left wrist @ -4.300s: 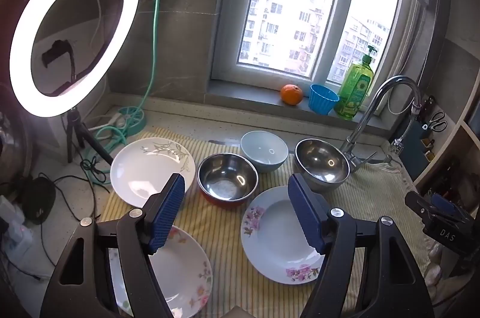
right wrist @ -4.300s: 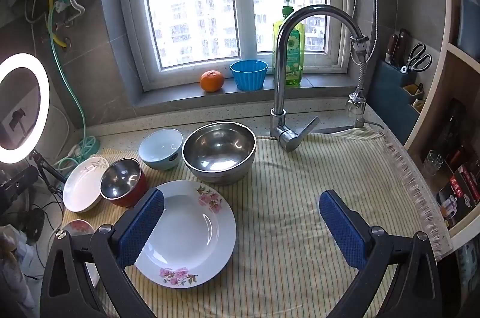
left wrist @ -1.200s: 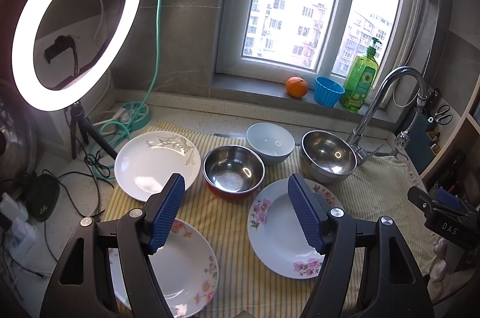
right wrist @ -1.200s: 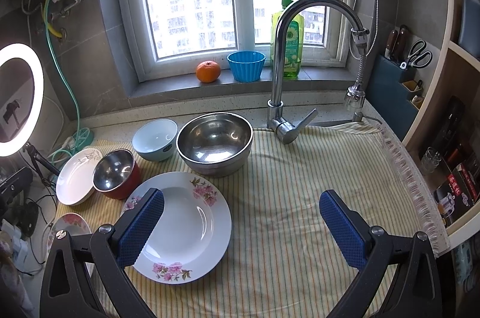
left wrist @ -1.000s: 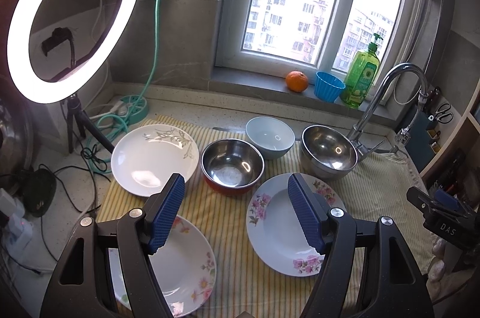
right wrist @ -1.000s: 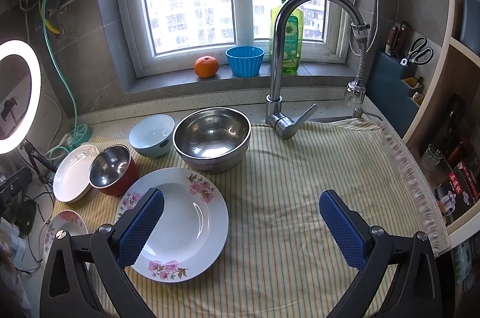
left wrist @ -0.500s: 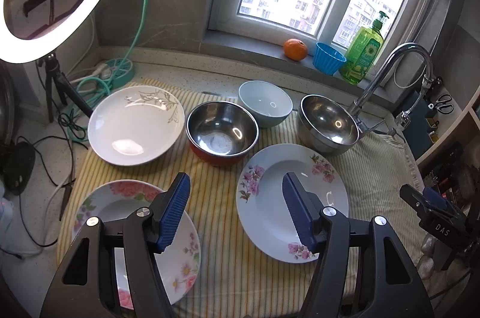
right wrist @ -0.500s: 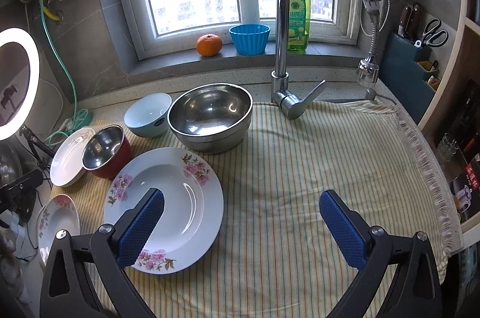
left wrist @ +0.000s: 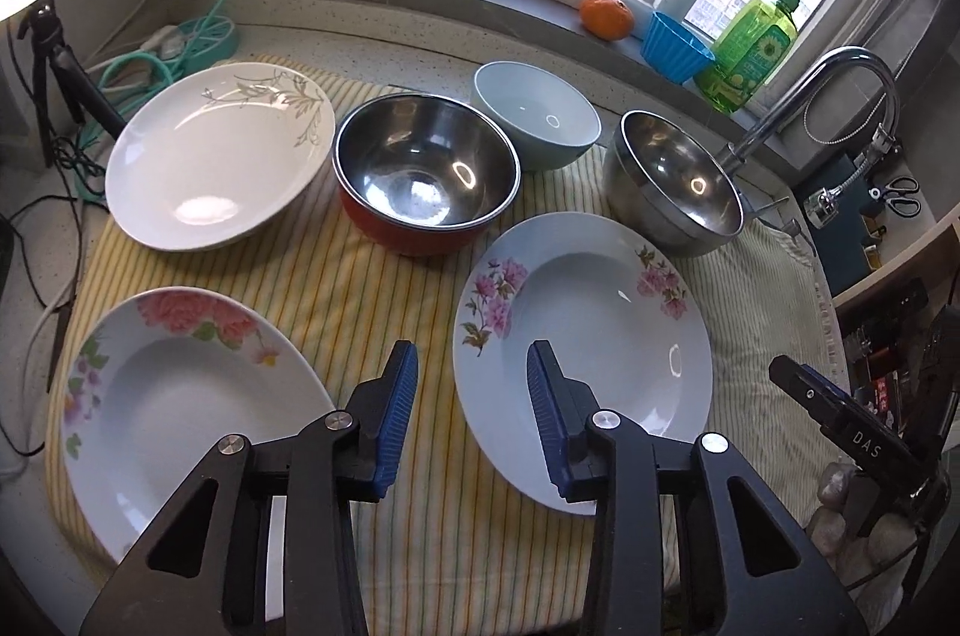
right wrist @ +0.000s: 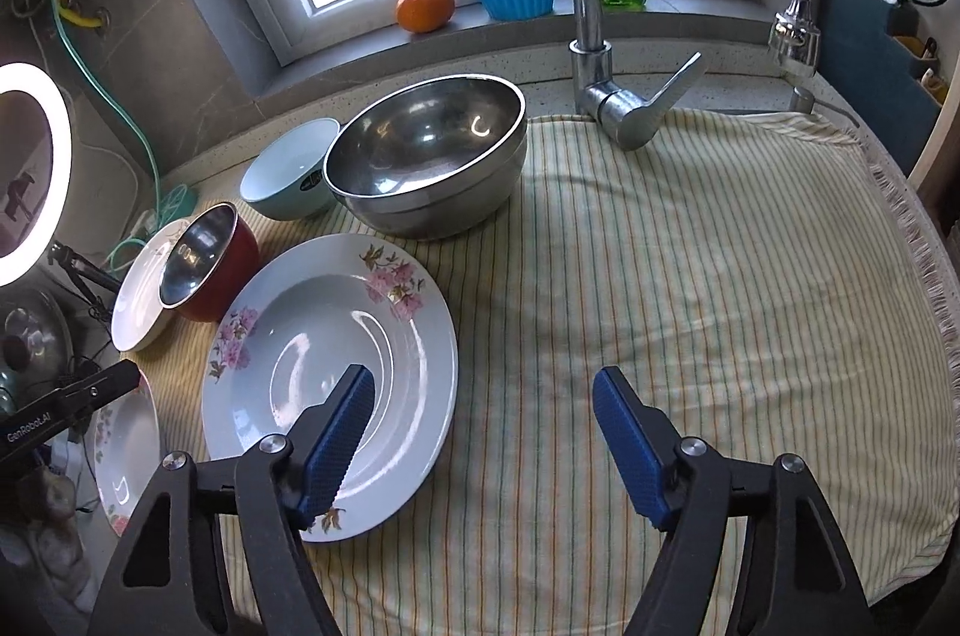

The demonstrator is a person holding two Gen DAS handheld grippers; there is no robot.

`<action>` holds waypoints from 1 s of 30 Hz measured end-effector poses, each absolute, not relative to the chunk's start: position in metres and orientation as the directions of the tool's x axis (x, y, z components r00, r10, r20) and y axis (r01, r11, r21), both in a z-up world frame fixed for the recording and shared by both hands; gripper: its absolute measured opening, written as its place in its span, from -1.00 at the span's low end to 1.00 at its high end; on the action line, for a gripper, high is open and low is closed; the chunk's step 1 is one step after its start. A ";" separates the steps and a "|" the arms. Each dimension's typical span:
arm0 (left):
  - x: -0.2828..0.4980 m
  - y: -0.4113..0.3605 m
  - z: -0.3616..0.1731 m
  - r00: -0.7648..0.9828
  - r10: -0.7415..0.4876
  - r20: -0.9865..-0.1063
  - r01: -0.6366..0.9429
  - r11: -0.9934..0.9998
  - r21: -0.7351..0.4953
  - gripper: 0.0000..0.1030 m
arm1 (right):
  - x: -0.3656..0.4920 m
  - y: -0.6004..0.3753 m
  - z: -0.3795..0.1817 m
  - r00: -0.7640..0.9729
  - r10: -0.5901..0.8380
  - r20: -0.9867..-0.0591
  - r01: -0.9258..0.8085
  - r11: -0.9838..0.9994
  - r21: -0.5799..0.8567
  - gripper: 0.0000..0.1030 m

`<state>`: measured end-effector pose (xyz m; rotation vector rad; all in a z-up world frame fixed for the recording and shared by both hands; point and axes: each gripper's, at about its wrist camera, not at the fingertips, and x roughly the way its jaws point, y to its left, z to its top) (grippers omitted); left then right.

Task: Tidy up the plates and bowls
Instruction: 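Close the left tool on a floral plate rim while the right tool grips another floral plate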

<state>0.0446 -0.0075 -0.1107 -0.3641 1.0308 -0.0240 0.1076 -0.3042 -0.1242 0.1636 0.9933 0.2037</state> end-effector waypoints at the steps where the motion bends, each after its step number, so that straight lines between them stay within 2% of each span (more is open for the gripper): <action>1: 0.045 -0.008 -0.113 0.513 -0.191 -0.837 -0.154 0.939 -0.309 -0.32 | 0.110 -0.304 -0.129 0.517 0.256 -0.816 -0.096 0.966 0.242 0.25; 5: 0.051 -0.009 -0.120 0.495 -0.193 -0.847 -0.164 0.937 -0.310 -0.32 | 0.120 -0.303 -0.145 0.472 0.302 -0.828 -0.104 0.952 0.288 0.11; 8: 0.057 -0.010 -0.126 0.480 -0.199 -0.855 -0.169 0.935 -0.312 -0.44 | 0.128 -0.303 -0.152 0.447 0.320 -0.835 -0.108 0.946 0.304 0.02; 10: 0.061 -0.010 -0.130 0.470 -0.209 -0.858 -0.172 0.931 -0.321 -0.45 | 0.133 -0.304 -0.157 0.431 0.340 -0.836 -0.109 0.939 0.326 -0.10; 19: 0.076 -0.008 -0.146 0.429 -0.229 -0.874 -0.189 0.923 -0.335 -0.52 | 0.149 -0.302 -0.168 0.387 0.381 -0.840 -0.110 0.923 0.368 -0.28; 30: 0.085 -0.002 -0.158 0.394 -0.266 -0.880 -0.215 0.904 -0.370 -0.57 | 0.158 -0.299 -0.178 0.350 0.409 -0.843 -0.100 0.911 0.401 -0.36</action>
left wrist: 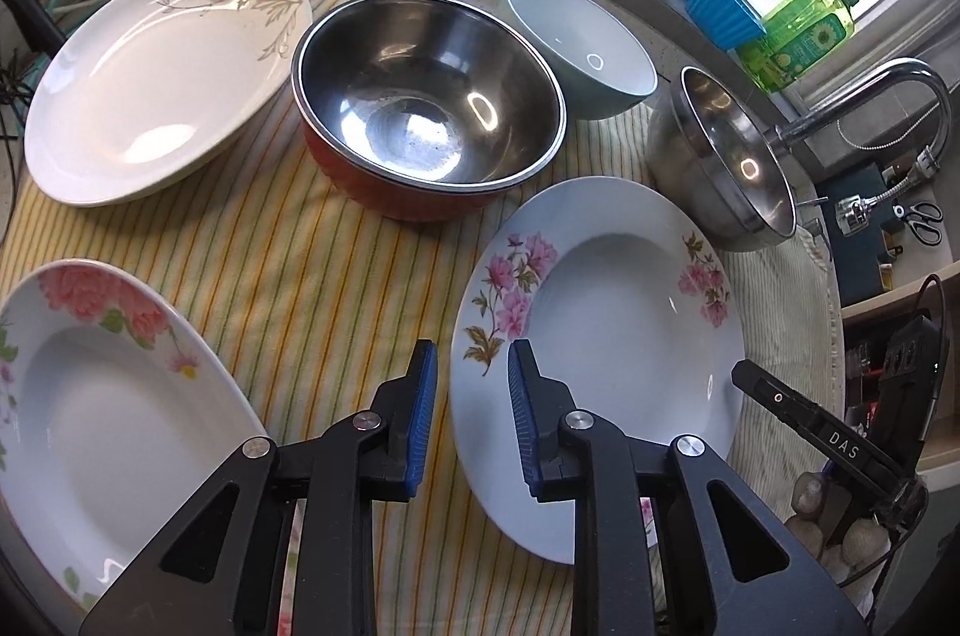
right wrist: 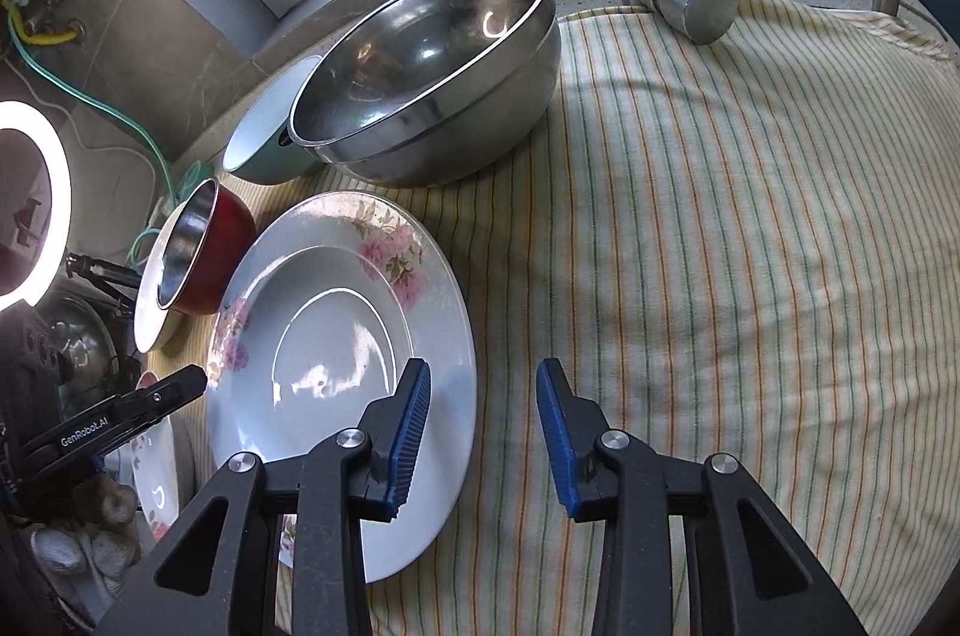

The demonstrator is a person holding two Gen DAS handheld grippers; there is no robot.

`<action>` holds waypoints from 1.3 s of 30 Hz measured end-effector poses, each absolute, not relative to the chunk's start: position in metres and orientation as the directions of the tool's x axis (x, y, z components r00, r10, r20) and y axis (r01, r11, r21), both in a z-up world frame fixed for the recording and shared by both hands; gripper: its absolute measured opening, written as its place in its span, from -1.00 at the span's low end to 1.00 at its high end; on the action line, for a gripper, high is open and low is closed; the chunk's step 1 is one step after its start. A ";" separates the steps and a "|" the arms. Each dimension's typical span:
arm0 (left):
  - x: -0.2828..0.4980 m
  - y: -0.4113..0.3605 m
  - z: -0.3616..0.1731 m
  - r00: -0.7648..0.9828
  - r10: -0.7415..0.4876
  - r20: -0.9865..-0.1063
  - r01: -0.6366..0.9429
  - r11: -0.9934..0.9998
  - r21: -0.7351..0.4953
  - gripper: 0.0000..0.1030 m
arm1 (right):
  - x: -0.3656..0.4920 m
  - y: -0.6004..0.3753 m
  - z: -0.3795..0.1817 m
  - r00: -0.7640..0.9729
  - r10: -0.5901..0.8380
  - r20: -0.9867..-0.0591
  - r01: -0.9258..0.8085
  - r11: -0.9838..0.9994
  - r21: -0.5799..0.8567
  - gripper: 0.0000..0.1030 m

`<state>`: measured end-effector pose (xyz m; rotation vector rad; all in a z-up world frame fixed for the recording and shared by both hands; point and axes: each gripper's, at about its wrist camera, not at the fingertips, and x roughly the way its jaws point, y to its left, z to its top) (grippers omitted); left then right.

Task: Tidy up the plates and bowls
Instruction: 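Close the left tool on a floral plate rim while the right tool grips another floral plate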

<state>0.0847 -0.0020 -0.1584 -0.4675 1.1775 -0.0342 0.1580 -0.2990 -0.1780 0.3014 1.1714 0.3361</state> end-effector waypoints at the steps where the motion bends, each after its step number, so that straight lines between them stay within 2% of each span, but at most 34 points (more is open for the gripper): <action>1: 0.086 -0.001 -0.159 0.392 -0.268 -0.880 -0.217 0.903 -0.372 -0.57 | 0.159 -0.299 -0.178 0.348 0.412 -0.842 -0.099 0.910 0.404 -0.36; 8: 0.089 0.003 -0.164 0.380 -0.281 -0.881 -0.228 0.895 -0.384 -0.57 | 0.164 -0.295 -0.181 0.335 0.425 -0.841 -0.104 0.904 0.415 -0.45; 15: 0.091 0.004 -0.169 0.366 -0.295 -0.883 -0.232 0.890 -0.393 -0.72 | 0.168 -0.291 -0.183 0.317 0.450 -0.835 -0.112 0.892 0.438 -0.55; 21: 0.093 0.002 -0.170 0.360 -0.301 -0.883 -0.226 0.890 -0.395 -0.75 | 0.168 -0.288 -0.186 0.301 0.473 -0.828 -0.116 0.880 0.461 -0.63; 39: 0.089 0.005 -0.170 0.363 -0.312 -0.878 -0.233 0.882 -0.410 -0.75 | 0.168 -0.289 -0.185 0.296 0.469 -0.832 -0.118 0.882 0.455 -0.63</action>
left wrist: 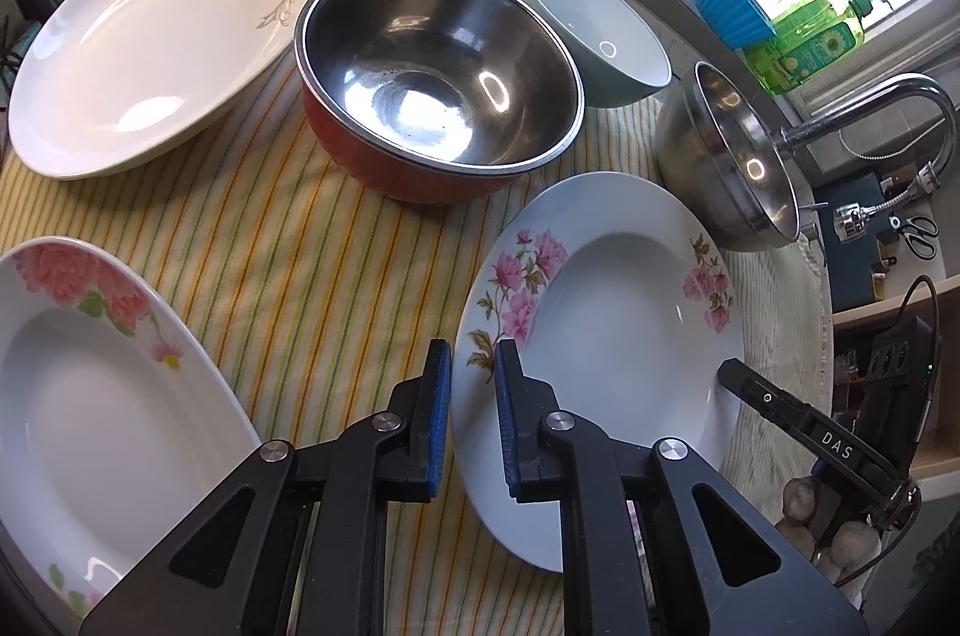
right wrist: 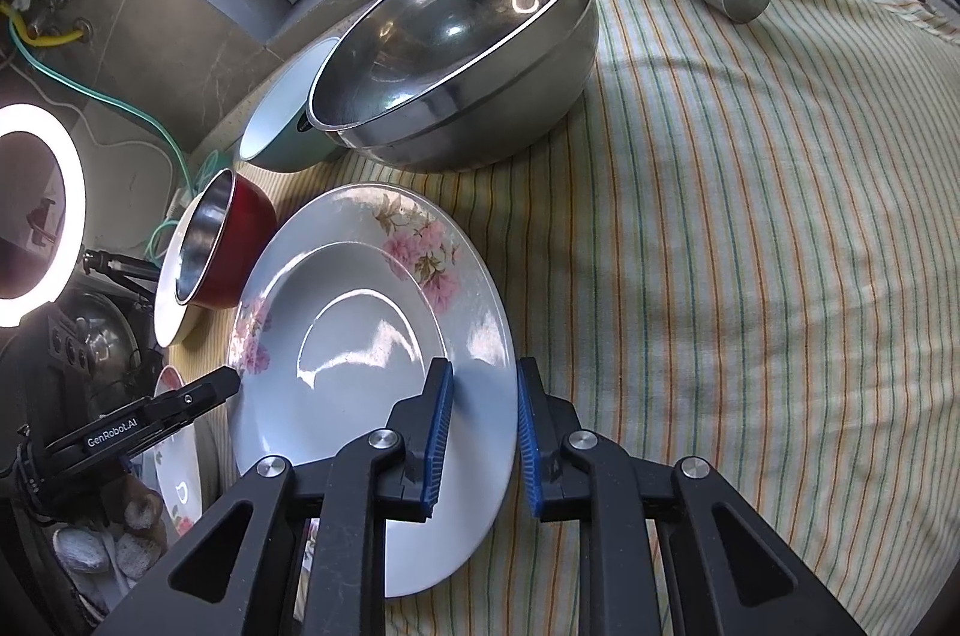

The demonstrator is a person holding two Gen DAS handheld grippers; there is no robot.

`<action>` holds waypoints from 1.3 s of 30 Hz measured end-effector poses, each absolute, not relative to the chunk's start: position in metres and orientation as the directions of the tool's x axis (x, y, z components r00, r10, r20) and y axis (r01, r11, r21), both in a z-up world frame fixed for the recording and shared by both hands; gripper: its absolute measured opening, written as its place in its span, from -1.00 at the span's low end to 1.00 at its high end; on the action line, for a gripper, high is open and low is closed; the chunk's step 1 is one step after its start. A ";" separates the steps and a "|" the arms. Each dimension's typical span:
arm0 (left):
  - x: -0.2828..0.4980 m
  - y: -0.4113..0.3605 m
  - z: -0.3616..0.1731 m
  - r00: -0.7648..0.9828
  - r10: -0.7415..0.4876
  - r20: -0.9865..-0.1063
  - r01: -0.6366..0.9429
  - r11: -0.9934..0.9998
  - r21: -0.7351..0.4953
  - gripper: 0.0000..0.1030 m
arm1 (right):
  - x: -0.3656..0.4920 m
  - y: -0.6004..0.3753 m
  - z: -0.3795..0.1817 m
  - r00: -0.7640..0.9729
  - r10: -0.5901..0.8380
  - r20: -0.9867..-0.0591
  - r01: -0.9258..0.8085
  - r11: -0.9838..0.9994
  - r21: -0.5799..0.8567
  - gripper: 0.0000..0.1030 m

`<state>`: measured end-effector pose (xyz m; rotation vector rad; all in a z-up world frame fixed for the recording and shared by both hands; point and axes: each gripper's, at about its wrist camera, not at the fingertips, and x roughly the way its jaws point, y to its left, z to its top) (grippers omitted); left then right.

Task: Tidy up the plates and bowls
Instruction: 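Close the left tool on a floral plate rim while the right tool grips another floral plate, then lift the floral plate with the left tool while the right tool lifts its plate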

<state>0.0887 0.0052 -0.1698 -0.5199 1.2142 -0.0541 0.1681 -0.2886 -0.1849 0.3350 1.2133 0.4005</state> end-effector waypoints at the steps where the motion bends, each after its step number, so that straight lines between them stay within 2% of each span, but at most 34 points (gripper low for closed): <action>1: 0.088 0.005 -0.170 0.362 -0.312 -0.878 -0.234 0.882 -0.409 -0.75 | 0.168 -0.288 -0.185 0.295 0.469 -0.832 -0.118 0.882 0.455 -0.63; 39: 0.048 0.004 -0.164 0.353 -0.303 -0.885 -0.245 0.883 -0.400 -0.75 | 0.121 -0.290 -0.183 0.280 0.473 -0.835 -0.109 0.880 0.462 -0.63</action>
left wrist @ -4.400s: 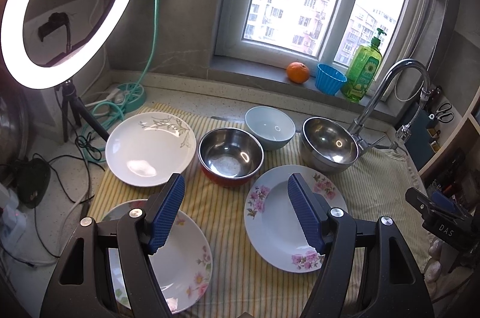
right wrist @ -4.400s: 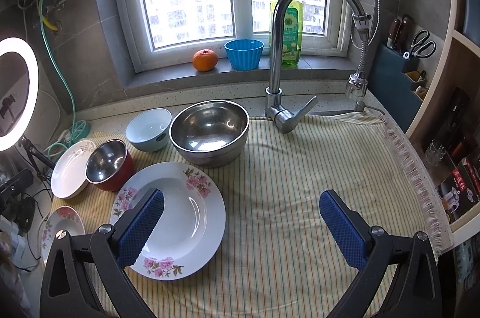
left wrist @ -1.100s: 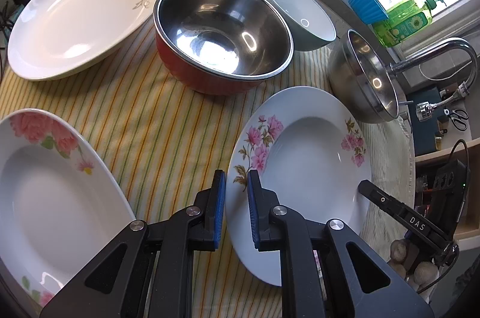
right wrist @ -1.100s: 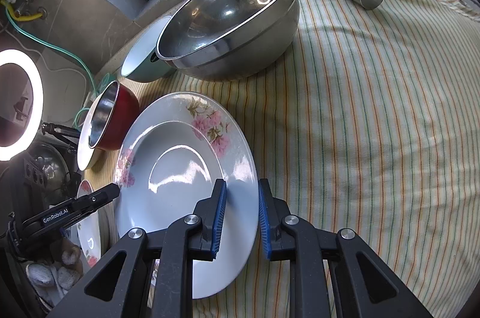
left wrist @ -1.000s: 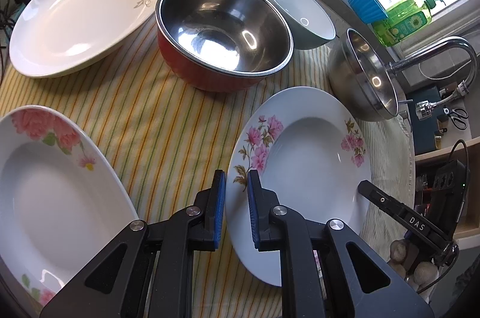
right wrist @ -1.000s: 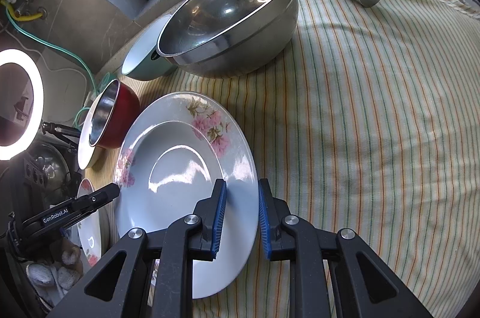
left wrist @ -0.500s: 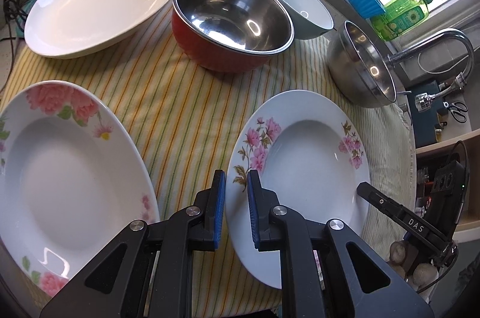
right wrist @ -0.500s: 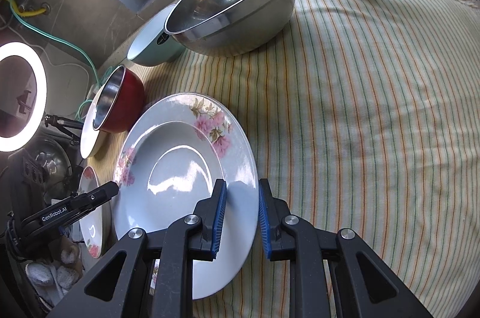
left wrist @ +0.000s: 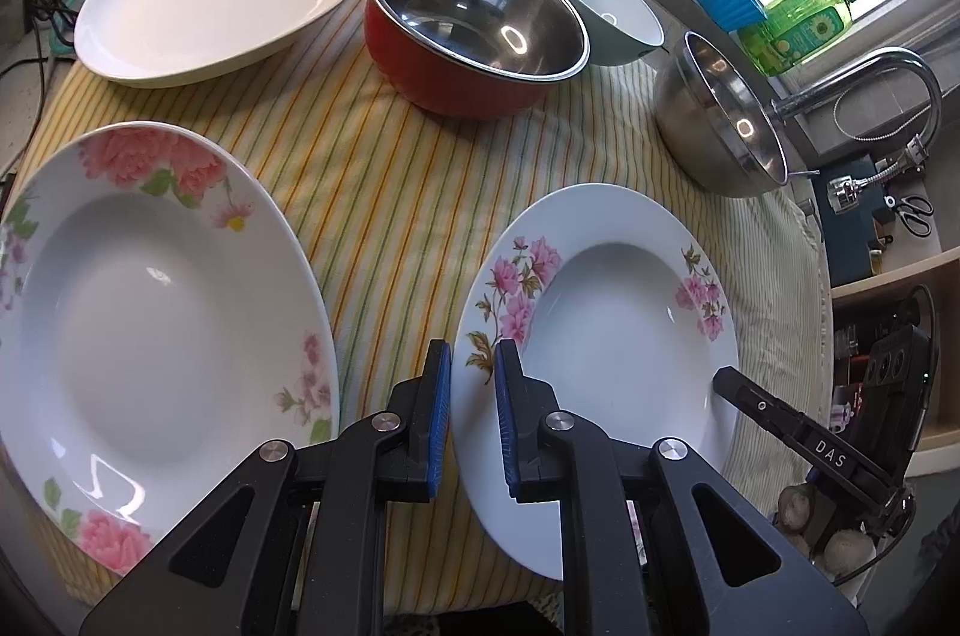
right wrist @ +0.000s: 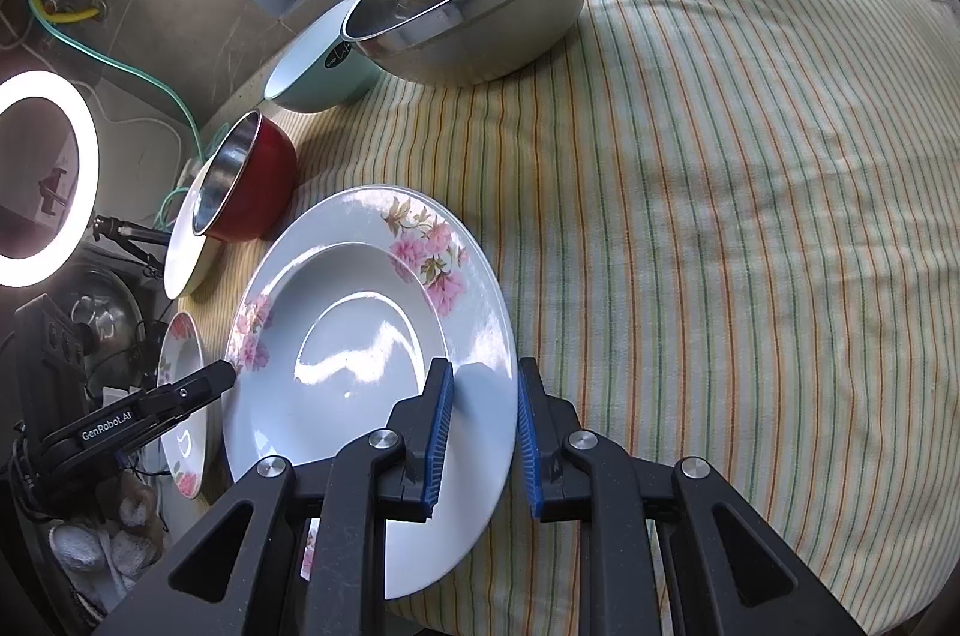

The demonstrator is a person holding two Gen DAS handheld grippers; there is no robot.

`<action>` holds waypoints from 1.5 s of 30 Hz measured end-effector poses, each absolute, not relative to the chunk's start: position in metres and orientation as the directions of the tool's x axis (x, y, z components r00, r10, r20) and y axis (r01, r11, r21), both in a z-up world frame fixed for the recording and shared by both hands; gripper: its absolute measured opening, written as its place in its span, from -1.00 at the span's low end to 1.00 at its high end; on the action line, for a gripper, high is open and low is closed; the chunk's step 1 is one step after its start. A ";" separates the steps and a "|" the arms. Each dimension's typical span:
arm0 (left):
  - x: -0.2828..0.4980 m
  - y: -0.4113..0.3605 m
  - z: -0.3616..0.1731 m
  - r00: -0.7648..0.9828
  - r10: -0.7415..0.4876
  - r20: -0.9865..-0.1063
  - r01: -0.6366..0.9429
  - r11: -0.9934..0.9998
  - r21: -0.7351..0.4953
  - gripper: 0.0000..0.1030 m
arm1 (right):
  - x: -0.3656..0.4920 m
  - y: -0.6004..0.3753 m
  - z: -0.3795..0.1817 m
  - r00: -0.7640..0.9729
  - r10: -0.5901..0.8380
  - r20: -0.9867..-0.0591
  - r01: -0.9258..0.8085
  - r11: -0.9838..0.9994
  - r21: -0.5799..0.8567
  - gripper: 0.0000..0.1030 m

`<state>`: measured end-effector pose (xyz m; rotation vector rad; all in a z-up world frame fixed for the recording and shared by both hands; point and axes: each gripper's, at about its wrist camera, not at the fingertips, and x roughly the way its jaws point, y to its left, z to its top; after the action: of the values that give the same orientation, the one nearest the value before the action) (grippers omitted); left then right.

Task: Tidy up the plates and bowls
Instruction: 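Lift the floral plate with the left tool while the right tool lifts its plate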

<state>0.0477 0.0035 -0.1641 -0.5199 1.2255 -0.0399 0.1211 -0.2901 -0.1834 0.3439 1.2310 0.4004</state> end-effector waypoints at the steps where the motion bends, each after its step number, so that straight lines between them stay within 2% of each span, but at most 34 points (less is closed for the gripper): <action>1: 0.046 0.004 -0.164 0.353 -0.304 -0.885 -0.246 0.883 -0.401 -0.75 | 0.123 -0.290 -0.184 0.280 0.474 -0.835 -0.109 0.880 0.462 -0.63; 45: 0.027 -0.004 -0.168 0.332 -0.297 -0.895 -0.232 0.894 -0.383 -0.75 | 0.110 -0.289 -0.185 0.269 0.462 -0.845 -0.103 0.886 0.452 -0.63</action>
<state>0.0270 -0.0040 -0.1678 -0.4949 1.2461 -0.0450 0.1105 -0.2888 -0.1848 0.3363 1.2460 0.3907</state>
